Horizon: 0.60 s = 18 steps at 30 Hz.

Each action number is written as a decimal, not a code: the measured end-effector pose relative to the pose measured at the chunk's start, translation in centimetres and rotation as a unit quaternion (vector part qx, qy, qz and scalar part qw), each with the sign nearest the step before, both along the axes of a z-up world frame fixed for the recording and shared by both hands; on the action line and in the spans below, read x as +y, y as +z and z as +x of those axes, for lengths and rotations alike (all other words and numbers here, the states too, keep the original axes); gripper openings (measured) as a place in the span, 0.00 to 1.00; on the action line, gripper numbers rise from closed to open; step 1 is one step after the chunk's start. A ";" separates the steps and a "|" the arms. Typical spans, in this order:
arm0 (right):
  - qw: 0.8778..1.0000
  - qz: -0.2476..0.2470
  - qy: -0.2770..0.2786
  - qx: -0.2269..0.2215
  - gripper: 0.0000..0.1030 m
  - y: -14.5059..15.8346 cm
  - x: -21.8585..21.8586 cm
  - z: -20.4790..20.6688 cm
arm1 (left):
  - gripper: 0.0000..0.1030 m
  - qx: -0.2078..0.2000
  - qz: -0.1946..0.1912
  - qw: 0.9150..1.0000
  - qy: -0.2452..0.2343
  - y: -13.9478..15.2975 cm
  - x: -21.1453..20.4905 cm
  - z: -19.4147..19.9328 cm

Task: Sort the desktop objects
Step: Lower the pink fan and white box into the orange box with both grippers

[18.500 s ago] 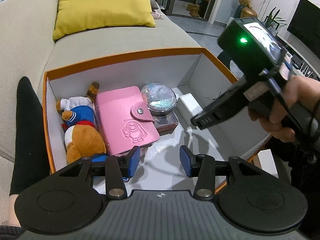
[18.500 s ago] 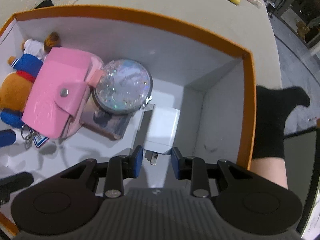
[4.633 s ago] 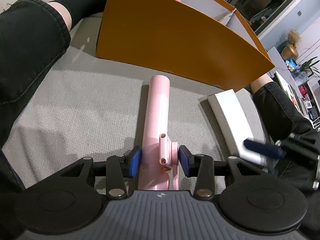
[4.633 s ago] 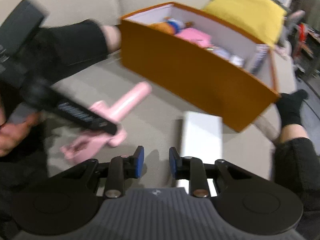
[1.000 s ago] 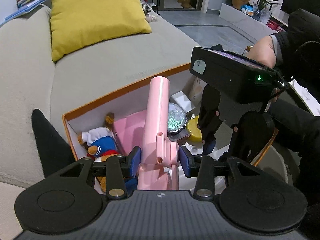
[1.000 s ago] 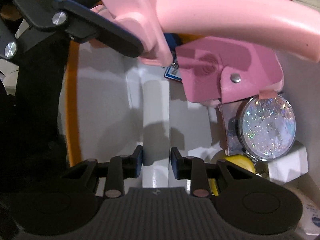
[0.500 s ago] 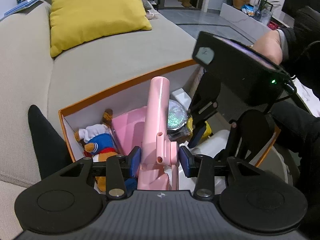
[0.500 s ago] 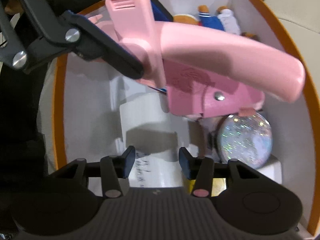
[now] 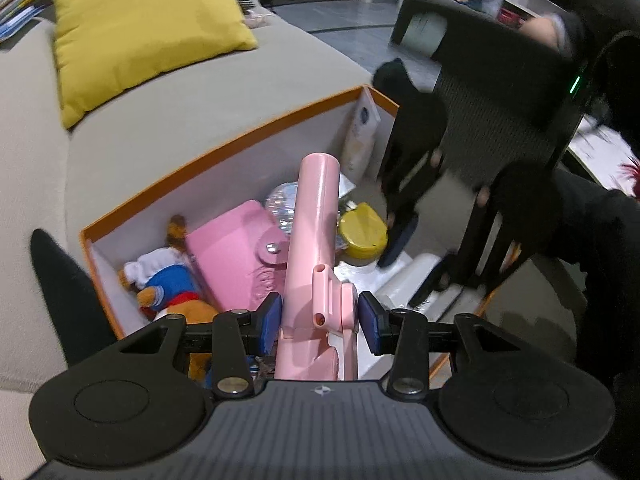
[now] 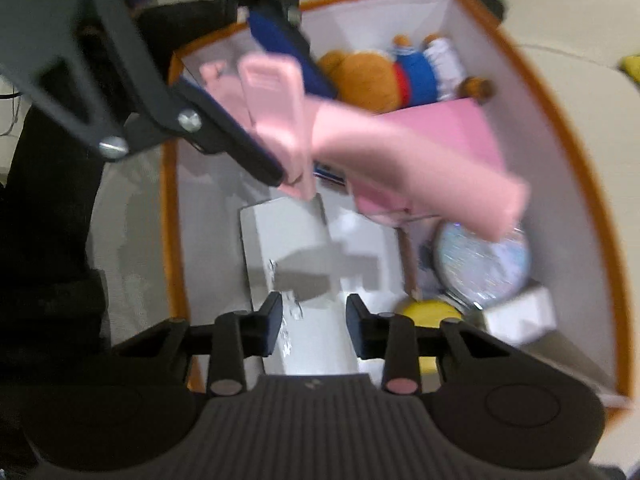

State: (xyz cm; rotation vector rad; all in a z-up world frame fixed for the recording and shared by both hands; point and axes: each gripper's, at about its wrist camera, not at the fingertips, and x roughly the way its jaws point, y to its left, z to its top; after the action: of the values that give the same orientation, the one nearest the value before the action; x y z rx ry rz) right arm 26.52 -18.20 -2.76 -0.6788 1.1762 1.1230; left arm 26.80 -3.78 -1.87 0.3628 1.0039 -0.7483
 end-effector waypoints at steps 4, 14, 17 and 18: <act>0.999 0.003 0.001 -0.038 0.38 2.4 -1.1 1.0 | 0.47 0.006 0.006 0.999 -0.035 -0.6 -1.3 0.2; 0.996 0.032 -0.019 -0.078 0.42 3.2 -2.0 2.3 | 0.47 0.063 0.004 0.990 -0.128 -2.8 -5.0 1.2; 0.997 0.019 -0.010 -0.074 0.42 1.9 -1.8 2.4 | 0.47 0.073 0.007 0.988 -0.139 -3.3 -5.5 1.5; 0.997 0.016 -0.006 -0.075 0.42 1.5 -1.6 2.3 | 0.47 0.073 0.010 0.988 -0.137 -3.4 -5.6 1.6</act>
State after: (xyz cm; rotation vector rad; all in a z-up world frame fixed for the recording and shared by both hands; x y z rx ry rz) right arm 28.86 -19.85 -1.22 -0.7184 1.0321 1.0608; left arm 28.38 -9.33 -5.28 0.4735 1.1124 -1.0248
